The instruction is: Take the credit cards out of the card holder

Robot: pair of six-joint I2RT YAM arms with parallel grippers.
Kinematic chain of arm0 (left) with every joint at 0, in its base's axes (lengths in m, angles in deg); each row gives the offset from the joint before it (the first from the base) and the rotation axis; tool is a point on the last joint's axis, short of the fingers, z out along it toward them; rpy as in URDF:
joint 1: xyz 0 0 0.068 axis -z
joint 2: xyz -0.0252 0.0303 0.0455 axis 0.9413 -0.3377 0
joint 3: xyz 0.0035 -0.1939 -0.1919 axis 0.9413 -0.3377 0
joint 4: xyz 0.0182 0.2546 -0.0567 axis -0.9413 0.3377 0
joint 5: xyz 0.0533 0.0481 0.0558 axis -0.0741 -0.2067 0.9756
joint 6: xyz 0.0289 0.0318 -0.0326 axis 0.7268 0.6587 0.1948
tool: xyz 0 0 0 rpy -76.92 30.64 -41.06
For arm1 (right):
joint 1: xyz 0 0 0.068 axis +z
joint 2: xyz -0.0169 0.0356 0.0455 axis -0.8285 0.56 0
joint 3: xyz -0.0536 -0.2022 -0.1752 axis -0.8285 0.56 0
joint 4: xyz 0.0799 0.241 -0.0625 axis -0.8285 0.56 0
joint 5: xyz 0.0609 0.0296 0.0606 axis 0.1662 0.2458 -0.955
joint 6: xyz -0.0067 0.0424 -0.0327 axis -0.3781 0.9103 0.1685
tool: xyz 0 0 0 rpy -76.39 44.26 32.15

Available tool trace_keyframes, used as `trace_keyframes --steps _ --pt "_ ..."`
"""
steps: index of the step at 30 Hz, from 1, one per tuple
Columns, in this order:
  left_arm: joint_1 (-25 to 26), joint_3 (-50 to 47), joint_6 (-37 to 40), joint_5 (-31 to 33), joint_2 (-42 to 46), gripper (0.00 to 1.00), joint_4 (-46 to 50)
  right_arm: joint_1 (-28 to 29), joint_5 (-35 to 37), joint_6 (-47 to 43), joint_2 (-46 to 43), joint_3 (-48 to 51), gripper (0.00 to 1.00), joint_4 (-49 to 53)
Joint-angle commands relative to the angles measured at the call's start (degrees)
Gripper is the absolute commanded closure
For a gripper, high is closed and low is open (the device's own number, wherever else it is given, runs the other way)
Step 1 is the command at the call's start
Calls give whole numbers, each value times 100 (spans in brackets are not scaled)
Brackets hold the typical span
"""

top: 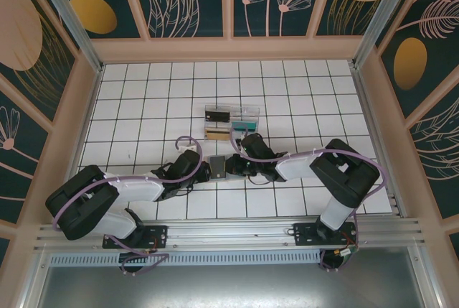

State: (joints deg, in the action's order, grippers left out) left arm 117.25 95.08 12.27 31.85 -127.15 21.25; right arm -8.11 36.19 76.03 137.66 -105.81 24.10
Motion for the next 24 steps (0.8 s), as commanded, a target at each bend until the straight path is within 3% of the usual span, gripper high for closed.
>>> trace_keyframes --steps 1,5,19,22,24 --pt "-38 -71 2 -67 -50 88 7 -50 -93 17 50 -53 96 -212" --pt "-36 -9 -83 145 -130 100 236 -107 -63 32 -47 65 100 -198" --pt "-32 147 -139 303 -323 100 526 -433 -263 -22 -304 411 100 -222" --pt "-32 152 -128 251 -323 100 488 -383 -400 7 -196 341 83 -361" --pt "-35 149 -122 223 -323 100 464 -330 -400 7 -128 249 80 -370"
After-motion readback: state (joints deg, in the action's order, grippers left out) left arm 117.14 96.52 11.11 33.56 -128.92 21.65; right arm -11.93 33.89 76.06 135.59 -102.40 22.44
